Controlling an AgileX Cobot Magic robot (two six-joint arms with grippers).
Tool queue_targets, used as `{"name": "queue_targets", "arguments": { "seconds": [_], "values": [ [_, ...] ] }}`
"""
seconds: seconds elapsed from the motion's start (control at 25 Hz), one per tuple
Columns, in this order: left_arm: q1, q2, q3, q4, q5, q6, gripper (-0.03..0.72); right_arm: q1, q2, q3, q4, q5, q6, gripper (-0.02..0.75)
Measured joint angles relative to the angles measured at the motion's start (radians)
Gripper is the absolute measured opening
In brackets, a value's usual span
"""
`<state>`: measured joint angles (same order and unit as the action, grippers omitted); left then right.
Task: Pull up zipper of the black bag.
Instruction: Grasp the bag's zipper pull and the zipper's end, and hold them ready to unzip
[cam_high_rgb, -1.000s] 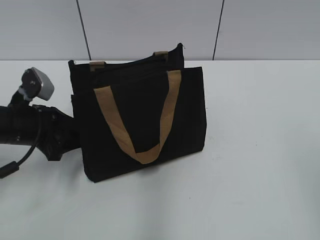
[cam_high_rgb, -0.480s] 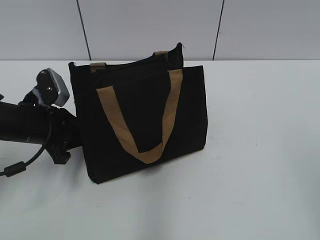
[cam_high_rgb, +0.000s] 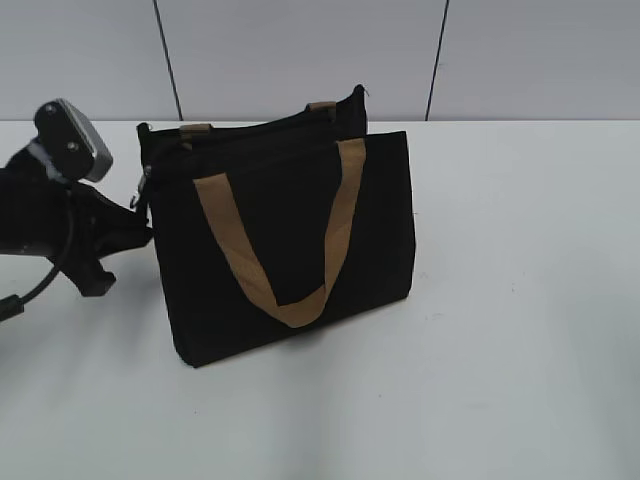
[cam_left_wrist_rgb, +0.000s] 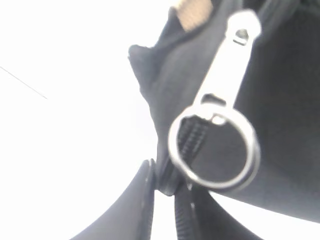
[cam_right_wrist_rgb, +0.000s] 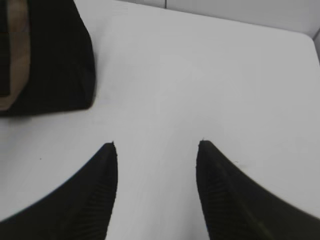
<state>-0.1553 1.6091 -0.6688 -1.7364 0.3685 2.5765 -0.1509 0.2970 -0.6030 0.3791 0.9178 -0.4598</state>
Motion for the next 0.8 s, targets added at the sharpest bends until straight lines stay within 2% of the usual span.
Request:
{"name": "queue_targets", "arguments": {
  "seconds": [0.28, 0.8],
  "values": [
    [0.000, -0.205, 0.048, 0.001, -0.079, 0.000, 0.071, 0.000, 0.055, -0.029, 0.164, -0.021, -0.121, 0.401],
    [0.000, -0.425, 0.053, 0.003, 0.004, 0.000, 0.065, 0.000, 0.411, -0.337, 0.318, 0.121, -0.348, 0.401]
  ]
}}
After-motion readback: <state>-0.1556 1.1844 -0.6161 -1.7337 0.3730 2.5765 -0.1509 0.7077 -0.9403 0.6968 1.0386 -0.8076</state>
